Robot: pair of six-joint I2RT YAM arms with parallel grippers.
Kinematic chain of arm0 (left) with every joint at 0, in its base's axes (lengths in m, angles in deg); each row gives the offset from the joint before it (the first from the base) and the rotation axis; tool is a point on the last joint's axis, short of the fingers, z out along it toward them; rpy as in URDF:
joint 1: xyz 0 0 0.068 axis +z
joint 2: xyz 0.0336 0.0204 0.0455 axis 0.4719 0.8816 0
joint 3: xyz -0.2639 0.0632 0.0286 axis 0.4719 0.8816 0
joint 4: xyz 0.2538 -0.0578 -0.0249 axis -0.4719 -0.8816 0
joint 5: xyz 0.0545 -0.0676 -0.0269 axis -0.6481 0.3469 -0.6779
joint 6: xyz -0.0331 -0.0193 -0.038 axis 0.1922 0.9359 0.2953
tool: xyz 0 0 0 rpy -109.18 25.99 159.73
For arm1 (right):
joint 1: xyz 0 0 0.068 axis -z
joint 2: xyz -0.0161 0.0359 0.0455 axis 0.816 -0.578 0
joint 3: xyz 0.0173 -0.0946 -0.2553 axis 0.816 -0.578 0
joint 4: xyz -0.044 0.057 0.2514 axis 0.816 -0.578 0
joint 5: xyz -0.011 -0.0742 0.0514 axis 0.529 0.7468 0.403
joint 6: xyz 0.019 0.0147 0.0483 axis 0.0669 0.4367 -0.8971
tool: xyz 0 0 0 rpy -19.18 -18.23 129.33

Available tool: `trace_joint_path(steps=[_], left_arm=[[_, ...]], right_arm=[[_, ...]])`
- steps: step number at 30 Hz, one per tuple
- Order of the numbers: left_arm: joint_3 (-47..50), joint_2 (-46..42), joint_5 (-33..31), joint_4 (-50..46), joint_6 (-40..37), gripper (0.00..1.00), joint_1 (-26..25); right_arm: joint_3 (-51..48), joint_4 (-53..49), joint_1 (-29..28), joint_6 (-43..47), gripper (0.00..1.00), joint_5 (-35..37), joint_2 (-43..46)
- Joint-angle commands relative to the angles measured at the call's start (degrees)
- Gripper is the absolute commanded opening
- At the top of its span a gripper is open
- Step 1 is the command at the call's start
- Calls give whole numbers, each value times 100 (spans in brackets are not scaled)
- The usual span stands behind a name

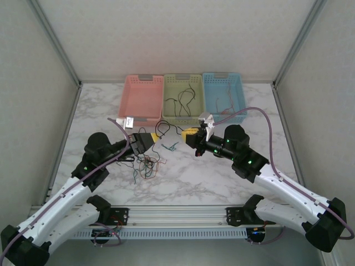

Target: Untangle the cables

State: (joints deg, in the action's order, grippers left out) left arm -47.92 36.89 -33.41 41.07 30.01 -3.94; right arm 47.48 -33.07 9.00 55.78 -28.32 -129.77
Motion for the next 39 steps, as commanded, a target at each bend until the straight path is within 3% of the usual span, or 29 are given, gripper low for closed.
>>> trace_joint_path(steps=[1, 20, 27, 39], left_arm=[[-22, 66, 196, 657, 241, 50, 10], [-195, 241, 200, 661, 167, 42, -132], [-227, 213, 156, 467, 49, 23, -156], [-199, 147, 84, 253, -52, 10, -157]], right_arm=[[-55, 305, -53, -81, 0, -162, 120], [-81, 217, -49, -114, 0, -380, -203], [-86, 226, -54, -129, 0, -489, -324], [-191, 86, -50, -115, 0, -587, -219]])
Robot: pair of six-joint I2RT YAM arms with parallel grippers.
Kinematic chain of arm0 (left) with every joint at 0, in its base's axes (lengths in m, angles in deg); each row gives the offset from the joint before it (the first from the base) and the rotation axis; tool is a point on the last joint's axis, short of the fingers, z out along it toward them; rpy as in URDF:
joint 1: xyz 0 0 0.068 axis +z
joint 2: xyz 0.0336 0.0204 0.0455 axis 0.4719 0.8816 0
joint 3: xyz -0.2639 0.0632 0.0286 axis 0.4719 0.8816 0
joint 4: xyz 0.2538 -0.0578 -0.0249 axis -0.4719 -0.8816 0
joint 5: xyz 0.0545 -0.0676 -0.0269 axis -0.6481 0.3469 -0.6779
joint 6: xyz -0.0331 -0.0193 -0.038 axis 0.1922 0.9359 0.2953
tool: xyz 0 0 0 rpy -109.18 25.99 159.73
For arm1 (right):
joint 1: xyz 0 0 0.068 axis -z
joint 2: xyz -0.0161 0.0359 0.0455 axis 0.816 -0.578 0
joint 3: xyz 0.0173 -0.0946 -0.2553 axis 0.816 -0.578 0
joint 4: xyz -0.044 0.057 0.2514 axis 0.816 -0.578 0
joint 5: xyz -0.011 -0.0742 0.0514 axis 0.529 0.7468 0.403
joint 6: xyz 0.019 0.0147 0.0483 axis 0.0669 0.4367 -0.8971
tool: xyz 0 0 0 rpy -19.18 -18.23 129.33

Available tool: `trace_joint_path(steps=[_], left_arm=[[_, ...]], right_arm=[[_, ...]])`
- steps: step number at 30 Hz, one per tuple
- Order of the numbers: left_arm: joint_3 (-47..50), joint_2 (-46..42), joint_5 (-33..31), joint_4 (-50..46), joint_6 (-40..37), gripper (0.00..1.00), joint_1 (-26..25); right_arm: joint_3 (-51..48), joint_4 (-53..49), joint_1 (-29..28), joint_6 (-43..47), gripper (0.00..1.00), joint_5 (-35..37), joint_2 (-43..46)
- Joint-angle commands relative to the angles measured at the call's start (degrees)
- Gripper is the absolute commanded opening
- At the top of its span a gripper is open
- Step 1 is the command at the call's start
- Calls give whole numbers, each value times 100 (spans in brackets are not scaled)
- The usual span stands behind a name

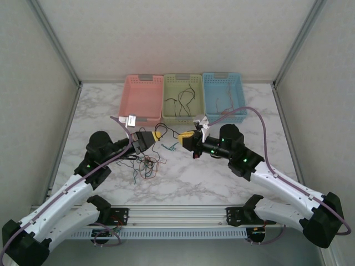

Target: Untangle the cables

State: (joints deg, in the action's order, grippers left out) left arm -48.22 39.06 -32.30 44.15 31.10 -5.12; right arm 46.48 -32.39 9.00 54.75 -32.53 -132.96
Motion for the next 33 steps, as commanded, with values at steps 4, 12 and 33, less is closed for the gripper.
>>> trace_joint_path(steps=[4, 12, 33], left_arm=[[-198, -45, -10, -113, -188, 4, -38], [-296, -47, -236, -627, -380, 0, -39], [-1014, -46, -2537, -4712, -2128, 0, 14]], right_arm=[[-93, -84, -49, 30, 0, -194, 141], [-31, -178, -49, 76, 0, 8, 250], [172, -1401, 120, 629, 0, 2930, 1289]])
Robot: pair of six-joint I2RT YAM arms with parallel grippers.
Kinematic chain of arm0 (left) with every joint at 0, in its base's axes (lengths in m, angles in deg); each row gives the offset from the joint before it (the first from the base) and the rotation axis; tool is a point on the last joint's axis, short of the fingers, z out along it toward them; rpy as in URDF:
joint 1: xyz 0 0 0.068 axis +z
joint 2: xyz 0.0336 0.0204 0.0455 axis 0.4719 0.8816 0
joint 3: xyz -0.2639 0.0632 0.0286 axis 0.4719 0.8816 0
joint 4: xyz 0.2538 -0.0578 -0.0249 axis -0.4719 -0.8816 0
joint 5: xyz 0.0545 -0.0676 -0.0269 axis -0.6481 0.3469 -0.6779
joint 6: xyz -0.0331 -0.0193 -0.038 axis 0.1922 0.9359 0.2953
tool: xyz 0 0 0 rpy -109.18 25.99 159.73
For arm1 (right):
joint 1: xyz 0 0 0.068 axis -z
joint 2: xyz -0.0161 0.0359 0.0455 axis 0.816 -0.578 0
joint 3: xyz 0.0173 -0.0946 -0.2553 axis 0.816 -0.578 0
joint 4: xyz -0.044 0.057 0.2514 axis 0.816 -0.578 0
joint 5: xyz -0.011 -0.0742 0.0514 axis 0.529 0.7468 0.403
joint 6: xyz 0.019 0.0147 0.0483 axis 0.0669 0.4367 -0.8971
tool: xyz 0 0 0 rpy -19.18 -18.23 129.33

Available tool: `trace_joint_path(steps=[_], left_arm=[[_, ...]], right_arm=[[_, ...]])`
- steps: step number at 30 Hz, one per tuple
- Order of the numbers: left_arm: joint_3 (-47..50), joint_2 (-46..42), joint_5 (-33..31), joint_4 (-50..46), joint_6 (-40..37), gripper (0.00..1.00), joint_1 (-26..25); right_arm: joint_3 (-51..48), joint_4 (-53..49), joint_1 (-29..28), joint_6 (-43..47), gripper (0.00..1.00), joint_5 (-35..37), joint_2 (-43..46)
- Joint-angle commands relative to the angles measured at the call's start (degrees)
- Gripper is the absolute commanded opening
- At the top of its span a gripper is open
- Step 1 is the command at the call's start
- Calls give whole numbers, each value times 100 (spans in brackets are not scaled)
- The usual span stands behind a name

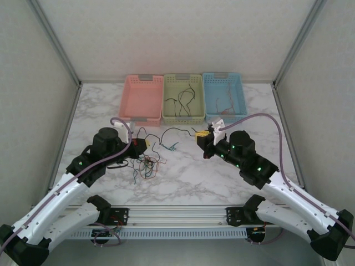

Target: Untangle the cables

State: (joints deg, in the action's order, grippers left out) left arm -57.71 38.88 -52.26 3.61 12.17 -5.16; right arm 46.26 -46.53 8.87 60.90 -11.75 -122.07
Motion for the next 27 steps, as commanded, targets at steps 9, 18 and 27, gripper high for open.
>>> trace_joint_path(steps=[9, 18, 27], left_arm=[[12, 7, -584, -709, -198, 0, 19], [57, 43, -334, -480, -99, 0, 19], [-22, -60, -830, -646, 8, 74, 19]], right_arm=[[98, 394, 424, -238, 0, 1001, 319], [234, 437, 425, -366, 0, 989, -124], [987, 118, 598, -319, 0, 2566, -1269]])
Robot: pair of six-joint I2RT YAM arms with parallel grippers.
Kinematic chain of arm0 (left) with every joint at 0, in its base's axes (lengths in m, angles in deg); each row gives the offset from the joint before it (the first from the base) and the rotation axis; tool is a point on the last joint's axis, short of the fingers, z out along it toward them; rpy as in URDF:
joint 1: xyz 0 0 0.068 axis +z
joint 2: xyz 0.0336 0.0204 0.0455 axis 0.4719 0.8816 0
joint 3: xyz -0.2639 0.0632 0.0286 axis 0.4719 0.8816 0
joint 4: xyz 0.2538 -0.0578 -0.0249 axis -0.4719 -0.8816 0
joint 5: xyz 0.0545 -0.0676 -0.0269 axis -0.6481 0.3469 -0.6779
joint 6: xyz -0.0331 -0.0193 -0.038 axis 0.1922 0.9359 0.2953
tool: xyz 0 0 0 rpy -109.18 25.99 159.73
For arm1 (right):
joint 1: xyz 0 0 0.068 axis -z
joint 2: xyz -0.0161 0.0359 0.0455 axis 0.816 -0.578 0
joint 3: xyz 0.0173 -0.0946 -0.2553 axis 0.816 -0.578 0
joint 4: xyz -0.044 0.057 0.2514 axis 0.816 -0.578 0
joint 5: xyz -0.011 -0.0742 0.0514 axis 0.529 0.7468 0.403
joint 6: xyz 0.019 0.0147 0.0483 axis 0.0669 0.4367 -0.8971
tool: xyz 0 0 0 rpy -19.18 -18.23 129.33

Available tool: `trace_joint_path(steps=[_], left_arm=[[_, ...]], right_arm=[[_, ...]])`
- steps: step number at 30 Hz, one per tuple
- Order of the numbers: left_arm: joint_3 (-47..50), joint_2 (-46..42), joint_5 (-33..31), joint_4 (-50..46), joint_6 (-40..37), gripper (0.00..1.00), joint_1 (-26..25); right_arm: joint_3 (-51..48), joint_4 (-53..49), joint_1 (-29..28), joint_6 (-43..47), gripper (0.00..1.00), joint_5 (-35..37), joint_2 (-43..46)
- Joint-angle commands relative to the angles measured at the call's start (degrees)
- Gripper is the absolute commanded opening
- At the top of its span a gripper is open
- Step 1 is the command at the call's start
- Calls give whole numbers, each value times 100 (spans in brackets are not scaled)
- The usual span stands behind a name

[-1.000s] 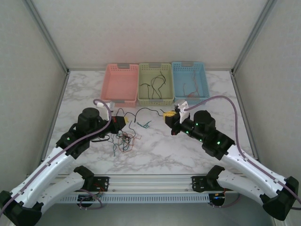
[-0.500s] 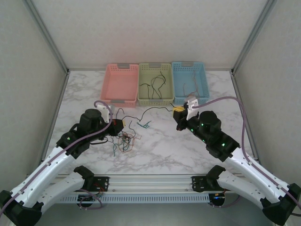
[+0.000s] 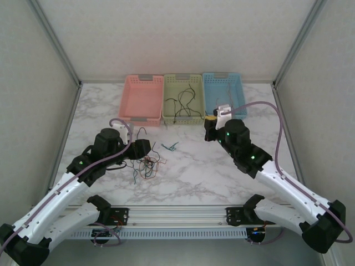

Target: Untangle the cables

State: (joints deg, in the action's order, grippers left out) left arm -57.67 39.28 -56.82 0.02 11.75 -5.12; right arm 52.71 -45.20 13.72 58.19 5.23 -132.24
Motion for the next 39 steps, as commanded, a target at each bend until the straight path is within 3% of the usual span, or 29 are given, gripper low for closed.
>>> trace_joint_path(steps=[1, 7, 17, 21, 28, 34, 37, 39], left_arm=[[-20, -146, -448, -344, 50, 76, 14], [43, -304, -484, -492, 52, 77, 14], [-11, -549, -544, -755, -3, 80, 23], [-5, -585, -501, -782, 15, 80, 22], [62, -668, -537, -740, 96, 81, 22], [232, -739, -497, -694, 270, 82, 30], [304, -809, -528, -723, 311, 83, 27], [346, -851, -537, -726, 339, 83, 32]], right_arm=[[451, -56, 201, -46, 0, 924, -450], [1693, -505, 616, 13, 0, 1394, -2124], [3801, -872, 1133, -535, 0, 1125, -4687], [4260, -648, 1232, -941, 0, 960, -5209], [5632, -1249, 1293, -1501, 0, 740, -6316], [6106, -1401, 1289, -1936, 0, 480, -6861], [6169, -1504, 1289, -2150, 8, 303, -6981], [6169, -1620, 1277, -2277, 20, 214, -7000]])
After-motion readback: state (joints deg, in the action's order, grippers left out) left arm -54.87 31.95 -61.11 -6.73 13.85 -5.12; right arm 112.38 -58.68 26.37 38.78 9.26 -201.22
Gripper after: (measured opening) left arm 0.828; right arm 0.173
